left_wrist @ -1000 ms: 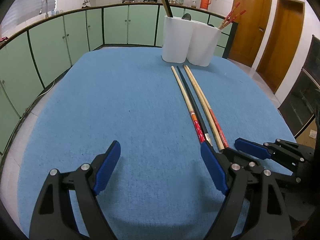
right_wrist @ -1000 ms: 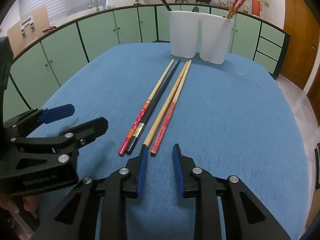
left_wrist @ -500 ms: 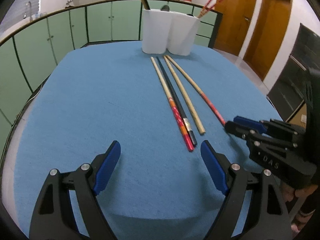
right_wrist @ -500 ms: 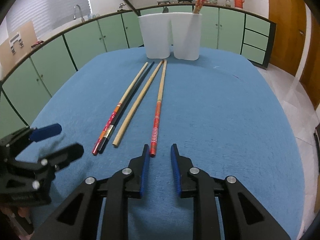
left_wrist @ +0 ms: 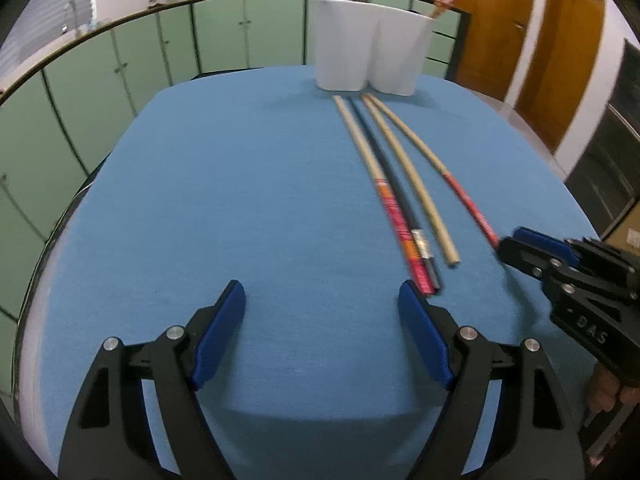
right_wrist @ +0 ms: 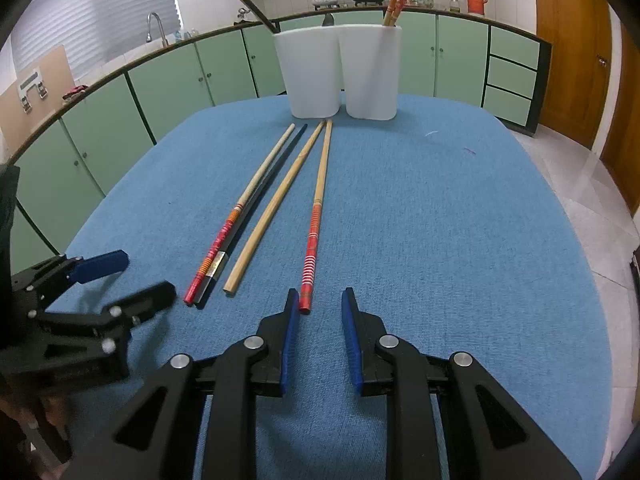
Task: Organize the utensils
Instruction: 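Grasp red-patterned chopstick with left tool while right tool grasps red-striped chopstick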
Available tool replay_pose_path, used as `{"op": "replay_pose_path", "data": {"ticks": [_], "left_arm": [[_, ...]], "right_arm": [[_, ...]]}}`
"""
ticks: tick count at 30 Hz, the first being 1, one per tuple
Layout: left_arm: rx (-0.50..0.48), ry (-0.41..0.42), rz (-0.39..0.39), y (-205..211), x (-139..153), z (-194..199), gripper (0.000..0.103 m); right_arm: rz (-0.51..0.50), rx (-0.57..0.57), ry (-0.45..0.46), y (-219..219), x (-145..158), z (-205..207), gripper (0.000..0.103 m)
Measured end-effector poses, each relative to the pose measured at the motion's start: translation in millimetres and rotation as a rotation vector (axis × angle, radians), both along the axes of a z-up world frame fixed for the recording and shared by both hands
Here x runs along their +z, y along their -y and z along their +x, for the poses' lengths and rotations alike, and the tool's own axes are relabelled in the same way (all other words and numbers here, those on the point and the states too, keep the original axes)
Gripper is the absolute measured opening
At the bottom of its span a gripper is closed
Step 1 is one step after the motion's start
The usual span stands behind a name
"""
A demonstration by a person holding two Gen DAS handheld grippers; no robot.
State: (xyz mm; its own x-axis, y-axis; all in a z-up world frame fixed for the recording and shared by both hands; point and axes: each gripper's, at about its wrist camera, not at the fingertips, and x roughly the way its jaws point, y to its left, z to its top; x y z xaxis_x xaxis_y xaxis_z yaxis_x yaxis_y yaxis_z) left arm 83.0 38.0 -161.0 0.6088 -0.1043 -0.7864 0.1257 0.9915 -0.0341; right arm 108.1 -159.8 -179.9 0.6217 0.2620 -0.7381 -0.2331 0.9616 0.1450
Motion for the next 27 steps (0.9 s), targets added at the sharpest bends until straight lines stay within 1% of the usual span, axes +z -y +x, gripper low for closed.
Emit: {"op": "replay_pose_path", "data": {"ticks": [2, 6, 8, 11, 14, 16, 22, 25, 27], "left_arm": [[0.009, 0.009, -0.020, -4.2, 3.3, -0.2, 0.077], [-0.051, 0.020, -0.063, 5.0, 9.5, -5.5, 0.077], [-0.091, 0.010, -0.041, 16.3, 7.7, -7.3, 0.077], [-0.112, -0.010, -0.024, 25.2, 1.6, -6.5, 0.077], [-0.109, -0.006, 0.020, 30.7, -0.4, -3.5, 0.077], [-0.096, -0.007, 0.017, 26.9, -0.6, -2.6, 0.077], [-0.012, -0.008, 0.007, 5.7, 1.1, 3.3, 0.077], [-0.014, -0.003, 0.003, 5.8, 3.5, 1.2, 0.077], [-0.028, -0.003, -0.014, 8.3, 4.4, 0.9, 0.077]], "right_arm": [[0.003, -0.001, 0.000, 0.3, -0.1, 0.2, 0.022], [0.008, 0.000, -0.001, 1.6, -0.4, 0.4, 0.022], [0.011, -0.001, -0.002, 2.4, -0.5, 0.6, 0.022], [0.013, -0.001, -0.002, 3.4, -0.5, 0.3, 0.022], [0.015, -0.001, -0.002, 3.4, -0.5, 0.0, 0.021], [0.018, -0.002, -0.002, 4.4, -0.5, 0.1, 0.022], [0.022, -0.002, -0.003, 5.7, -0.7, 0.2, 0.022], [0.024, -0.003, -0.003, 5.7, -0.6, 0.3, 0.022], [0.024, -0.004, -0.001, 5.4, -0.3, -0.6, 0.022]]}}
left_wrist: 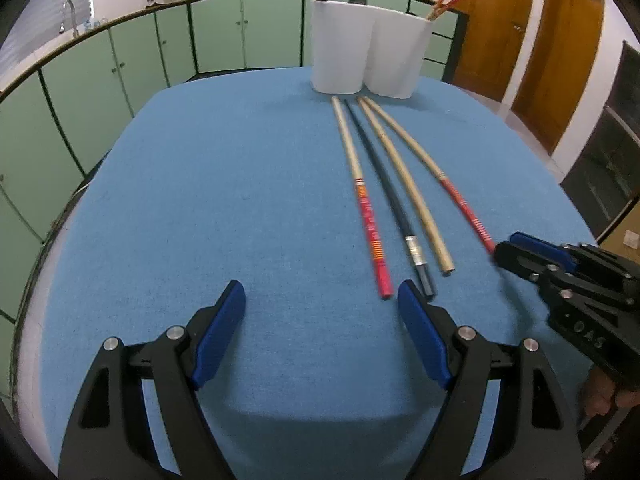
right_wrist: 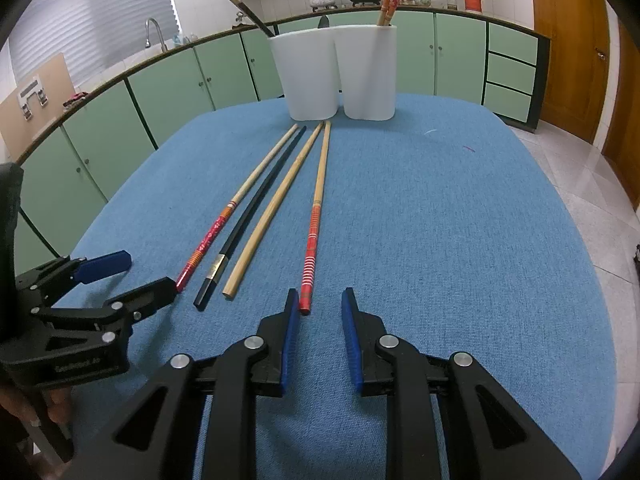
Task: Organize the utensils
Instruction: 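Grasp red-patterned chopstick with left tool while right tool grasps red-striped chopstick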
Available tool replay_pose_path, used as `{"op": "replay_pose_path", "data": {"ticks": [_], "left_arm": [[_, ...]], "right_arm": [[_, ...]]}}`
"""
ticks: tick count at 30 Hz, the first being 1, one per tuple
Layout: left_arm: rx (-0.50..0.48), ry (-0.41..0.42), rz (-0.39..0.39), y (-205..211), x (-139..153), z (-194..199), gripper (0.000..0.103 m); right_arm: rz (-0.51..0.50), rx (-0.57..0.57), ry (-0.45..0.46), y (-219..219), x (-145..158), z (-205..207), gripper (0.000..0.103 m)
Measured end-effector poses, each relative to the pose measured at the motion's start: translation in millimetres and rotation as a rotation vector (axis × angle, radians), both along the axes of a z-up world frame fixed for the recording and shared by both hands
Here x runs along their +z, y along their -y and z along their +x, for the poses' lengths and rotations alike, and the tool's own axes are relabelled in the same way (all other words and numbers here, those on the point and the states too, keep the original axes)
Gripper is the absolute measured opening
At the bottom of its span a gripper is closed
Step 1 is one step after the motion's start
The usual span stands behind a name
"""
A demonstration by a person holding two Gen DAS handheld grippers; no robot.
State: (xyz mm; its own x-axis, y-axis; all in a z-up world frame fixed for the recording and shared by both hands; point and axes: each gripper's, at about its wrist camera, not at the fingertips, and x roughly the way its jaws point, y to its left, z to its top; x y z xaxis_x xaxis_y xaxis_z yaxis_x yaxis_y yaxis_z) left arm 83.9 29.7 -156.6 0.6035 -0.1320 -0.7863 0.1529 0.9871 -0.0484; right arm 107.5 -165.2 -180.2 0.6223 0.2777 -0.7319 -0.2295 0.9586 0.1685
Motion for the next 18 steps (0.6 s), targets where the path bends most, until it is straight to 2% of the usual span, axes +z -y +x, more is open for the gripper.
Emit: {"op": "replay_pose_path", "data": {"ticks": [5, 7, 9, 11, 16, 18], "left_arm": [[-0.005, 0.002, 0.007, 10.4, -4.5, 0.0, 0.074], [-0.003, 0.007, 0.003, 11.5, -4.2, -0.2, 0.069], [0.006, 0.010, -0.012, 10.2, -3.5, -1.0, 0.057], [0.006, 0.013, -0.016, 11.8, -3.4, -0.1, 0.051], [-0.007, 0.017, -0.012, 19.2, -4.1, -0.7, 0.048], [-0.007, 0.019, -0.009, 21.6, -4.1, -0.4, 0.043]], "right_arm": [[-0.002, 0.007, 0.003, -1.2, 0.6, -2.2, 0.022], [-0.002, 0.011, 0.002, -1.6, 0.5, -2.2, 0.022], [-0.003, 0.017, 0.002, -3.2, 0.7, -2.6, 0.022], [-0.007, 0.020, 0.000, -4.3, 0.3, -1.7, 0.022], [-0.015, 0.027, 0.000, -8.6, 0.7, -0.9, 0.021], [-0.036, 0.026, 0.001, -12.1, 0.1, -1.0, 0.020]]}}
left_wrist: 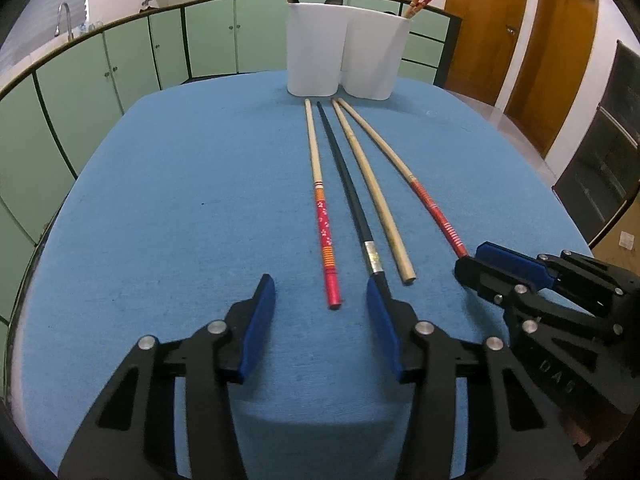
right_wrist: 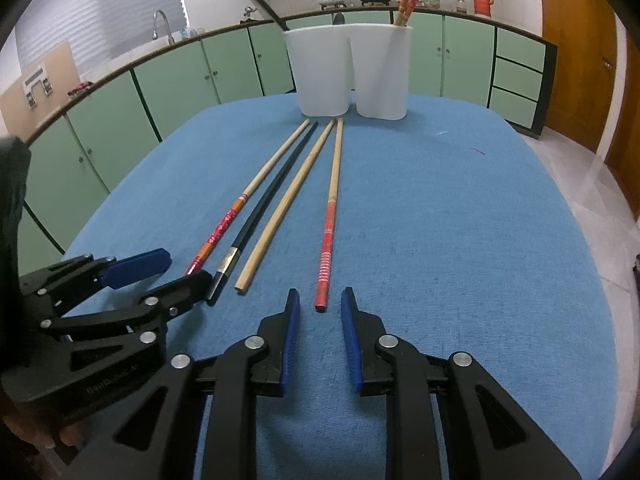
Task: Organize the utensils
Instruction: 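Grasp red-patterned chopstick with left tool while right tool grasps red-striped chopstick, then lift both held chopsticks and carry them over the white holder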
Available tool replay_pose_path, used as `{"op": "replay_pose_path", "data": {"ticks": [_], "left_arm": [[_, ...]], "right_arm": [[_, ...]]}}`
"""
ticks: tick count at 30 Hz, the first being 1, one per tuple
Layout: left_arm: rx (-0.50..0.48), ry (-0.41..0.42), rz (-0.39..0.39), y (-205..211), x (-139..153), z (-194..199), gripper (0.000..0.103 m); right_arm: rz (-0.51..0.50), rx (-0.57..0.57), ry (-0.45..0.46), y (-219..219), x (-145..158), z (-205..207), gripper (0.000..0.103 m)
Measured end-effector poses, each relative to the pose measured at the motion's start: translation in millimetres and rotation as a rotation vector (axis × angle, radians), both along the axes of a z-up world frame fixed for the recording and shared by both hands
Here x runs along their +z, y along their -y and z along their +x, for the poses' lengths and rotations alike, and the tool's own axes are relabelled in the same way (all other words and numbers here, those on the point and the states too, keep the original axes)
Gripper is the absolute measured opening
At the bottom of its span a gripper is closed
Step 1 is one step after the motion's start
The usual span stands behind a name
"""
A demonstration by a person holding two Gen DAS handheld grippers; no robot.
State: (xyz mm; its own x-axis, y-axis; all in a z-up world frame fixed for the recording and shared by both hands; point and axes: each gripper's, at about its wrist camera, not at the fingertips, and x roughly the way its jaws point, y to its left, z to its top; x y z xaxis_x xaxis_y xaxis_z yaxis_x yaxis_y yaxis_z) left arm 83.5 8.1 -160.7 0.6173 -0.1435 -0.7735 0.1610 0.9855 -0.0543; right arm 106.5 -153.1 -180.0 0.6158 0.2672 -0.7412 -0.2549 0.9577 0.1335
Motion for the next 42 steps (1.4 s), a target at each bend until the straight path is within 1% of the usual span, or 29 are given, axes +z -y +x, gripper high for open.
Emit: {"op": "replay_pose_path", "data": {"ticks": [4, 5, 6, 7, 8, 10, 11, 15, 17, 19, 23, 26, 29, 32, 36, 39, 42], "left_arm": [[0.006, 0.003, -0.002, 0.8, -0.2, -0.4, 0.040], [0.007, 0.003, -0.002, 0.9, -0.3, -0.7, 0.036], [0.011, 0.003, -0.005, 0.9, -0.2, -0.7, 0.031], [0.010, 0.003, -0.010, 1.1, 0.1, -0.6, 0.028], [0.007, 0.003, -0.012, 1.2, 0.3, -0.1, 0.024], [0.003, 0.002, -0.016, 1.8, 0.3, 0.4, 0.016], [0.001, -0.001, -0.022, 1.8, 0.1, 1.0, 0.006], [-0.009, -0.005, -0.039, 0.8, 1.5, 2.1, 0.005], [-0.013, -0.002, -0.033, 0.1, 5.1, 0.7, 0.005], [-0.015, 0.018, -0.022, -2.4, 14.9, -1.5, 0.005], [-0.018, 0.089, -0.004, -7.9, 43.2, -6.8, 0.005], [-0.015, 0.164, 0.000, -13.5, 72.6, -11.7, 0.005], [-0.012, 0.229, -0.009, -16.6, 99.4, -14.5, 0.005], [-0.016, 0.287, -0.015, -18.0, 124.9, -16.1, 0.005], [-0.024, 0.335, -0.039, -17.5, 148.9, -10.2, 0.005], [-0.032, 0.361, -0.038, -14.2, 161.4, -4.4, 0.005], [-0.044, 0.360, -0.030, -9.3, 170.9, 3.3, 0.005]], "right_arm": [[-0.023, -0.004, -0.001, -2.8, -0.8, 1.0, 0.014], [-0.027, -0.002, 0.000, -3.6, -1.0, 1.3, 0.014], [-0.033, -0.002, 0.000, -4.6, -1.2, 1.7, 0.012], [-0.035, -0.001, -0.001, -5.2, -1.4, 2.3, 0.008], [-0.034, -0.002, -0.002, -5.5, -1.6, 3.0, 0.007], [-0.029, -0.004, -0.005, -5.0, -1.6, 4.3, 0.006], [-0.024, -0.004, -0.006, -4.2, -1.5, 4.8, 0.006], [-0.017, -0.005, 0.002, -1.2, 0.9, 3.8, 0.006], [-0.025, -0.007, 0.020, 2.1, 6.0, 1.8, 0.006], [-0.023, -0.009, 0.038, 6.9, 12.7, -0.4, 0.006], [-0.012, -0.019, 0.100, 18.7, 38.5, -3.9, 0.006], [-0.003, -0.022, 0.162, 25.9, 62.3, -6.8, 0.006], [0.007, -0.026, 0.214, 31.6, 84.3, -8.7, 0.005], [0.040, -0.031, 0.260, 39.0, 108.3, -8.1, 0.006], [0.077, -0.036, 0.304, 46.2, 131.7, -2.3, 0.006], [0.102, -0.034, 0.327, 49.6, 147.1, 3.6, 0.006], [0.124, -0.030, 0.337, 52.2, 158.8, 10.4, 0.005]]}}
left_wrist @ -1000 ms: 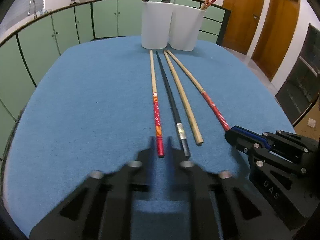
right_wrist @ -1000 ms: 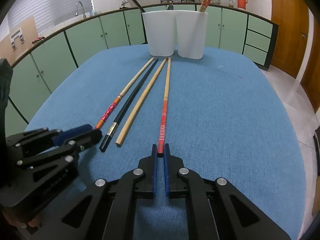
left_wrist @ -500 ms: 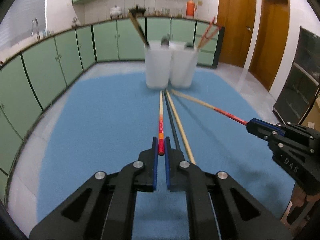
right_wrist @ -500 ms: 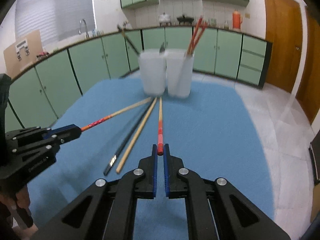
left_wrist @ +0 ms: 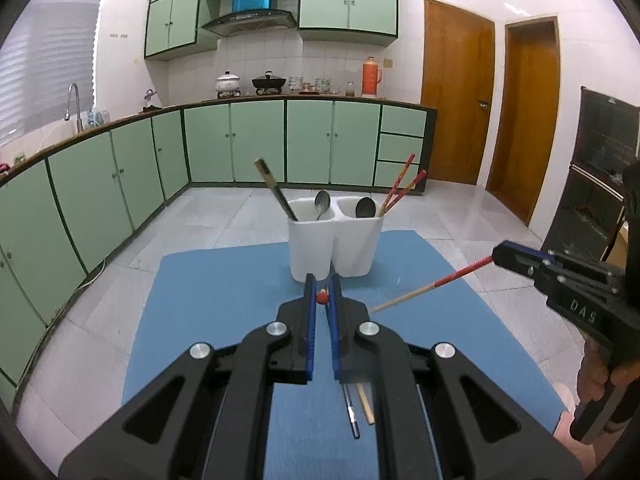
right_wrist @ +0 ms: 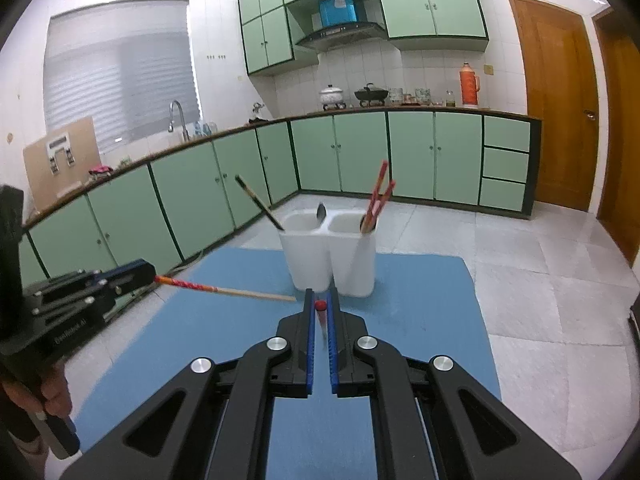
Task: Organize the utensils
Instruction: 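Lift both held chopsticks and carry them over the white holder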
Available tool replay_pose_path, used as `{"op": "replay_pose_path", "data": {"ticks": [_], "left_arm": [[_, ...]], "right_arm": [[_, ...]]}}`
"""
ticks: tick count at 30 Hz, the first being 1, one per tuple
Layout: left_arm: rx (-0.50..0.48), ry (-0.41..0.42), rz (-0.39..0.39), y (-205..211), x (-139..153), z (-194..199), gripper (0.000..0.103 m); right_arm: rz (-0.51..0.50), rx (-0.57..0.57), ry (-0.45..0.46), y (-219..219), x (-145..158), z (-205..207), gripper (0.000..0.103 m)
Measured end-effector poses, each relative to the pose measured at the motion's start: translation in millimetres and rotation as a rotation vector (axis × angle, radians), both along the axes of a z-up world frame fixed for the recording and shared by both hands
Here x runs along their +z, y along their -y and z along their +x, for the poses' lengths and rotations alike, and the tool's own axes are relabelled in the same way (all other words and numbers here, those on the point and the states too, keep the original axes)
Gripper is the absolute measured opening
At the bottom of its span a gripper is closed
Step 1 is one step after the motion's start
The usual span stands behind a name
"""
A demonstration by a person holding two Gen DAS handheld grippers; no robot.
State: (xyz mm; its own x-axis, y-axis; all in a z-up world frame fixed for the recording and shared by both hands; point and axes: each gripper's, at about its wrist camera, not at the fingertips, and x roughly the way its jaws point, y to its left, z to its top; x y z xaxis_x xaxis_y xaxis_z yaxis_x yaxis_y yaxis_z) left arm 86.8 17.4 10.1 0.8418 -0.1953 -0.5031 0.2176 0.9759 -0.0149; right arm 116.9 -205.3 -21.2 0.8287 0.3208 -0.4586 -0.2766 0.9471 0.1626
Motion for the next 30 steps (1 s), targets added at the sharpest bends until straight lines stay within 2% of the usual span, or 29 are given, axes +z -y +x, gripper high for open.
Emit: {"op": "replay_pose_path", "data": {"ticks": [6, 14, 19, 30], "left_arm": [[-0.013, 0.009, 0.022, 2.0, 17.1, 6.2, 0.005], [-0.016, 0.000, 0.025, 1.7, 22.1, 12.0, 0.005], [-0.008, 0.041, 0.007, -4.5, 37.4, 12.5, 0.005], [0.004, 0.133, -0.033, -6.4, 68.8, 18.3, 0.005]], "right_arm": [[-0.010, 0.015, 0.022, 2.4, 19.1, 10.7, 0.005], [-0.016, 0.033, 0.025, 0.8, 21.0, 15.6, 0.005], [-0.022, 0.038, 0.051, 4.3, 29.8, 16.5, 0.005], [-0.017, 0.060, 0.146, 1.6, 76.3, 30.1, 0.005]]}}
